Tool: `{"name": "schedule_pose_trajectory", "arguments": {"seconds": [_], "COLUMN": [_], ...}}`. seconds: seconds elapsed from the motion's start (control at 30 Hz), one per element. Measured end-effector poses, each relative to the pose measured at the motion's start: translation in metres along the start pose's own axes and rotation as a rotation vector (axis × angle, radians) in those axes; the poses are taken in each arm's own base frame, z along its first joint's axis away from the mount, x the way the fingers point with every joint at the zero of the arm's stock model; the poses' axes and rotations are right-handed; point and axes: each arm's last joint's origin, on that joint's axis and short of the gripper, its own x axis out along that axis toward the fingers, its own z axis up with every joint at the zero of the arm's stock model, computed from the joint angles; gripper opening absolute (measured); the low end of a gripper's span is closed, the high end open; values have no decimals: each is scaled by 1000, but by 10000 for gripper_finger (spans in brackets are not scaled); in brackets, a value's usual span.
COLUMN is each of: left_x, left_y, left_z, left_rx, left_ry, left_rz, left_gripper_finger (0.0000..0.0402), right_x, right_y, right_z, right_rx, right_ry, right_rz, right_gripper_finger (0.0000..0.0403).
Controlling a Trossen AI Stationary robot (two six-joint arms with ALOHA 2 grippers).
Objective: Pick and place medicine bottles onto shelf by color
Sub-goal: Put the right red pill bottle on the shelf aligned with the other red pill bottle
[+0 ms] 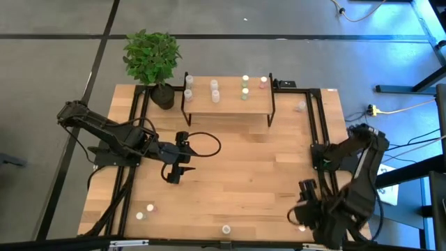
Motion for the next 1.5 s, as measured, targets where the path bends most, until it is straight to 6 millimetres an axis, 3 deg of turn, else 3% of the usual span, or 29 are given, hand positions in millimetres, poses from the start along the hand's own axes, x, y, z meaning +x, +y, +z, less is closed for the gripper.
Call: {"name": "schedule_pose_trajectory", "arguments": {"seconds": [0.23,0.63,0.97,1.1,1.5], "left_x": [0,0,0,0,0], "left_y": [0,0,0,0,0], "left_z": [0,0,0,0,0], "left_rx": [0,0,0,0,0], "left_ry": [0,0,0,0,0], "left_rz": [0,0,0,0,0], "left_gripper_finger": [237,237,237,237,237], "right_x": [32,58,58,60,66], "right_y": [44,74,71,64,56], "right_z": [-4,-12,-16,-10,11], "right_rx": [-30,-54,-125,-138,-136], "right_ry": [39,58,59,43,39], "right_rz": [13,3,-66,-107,-20], "right_gripper_finger": [233,233,232,232,232]}}
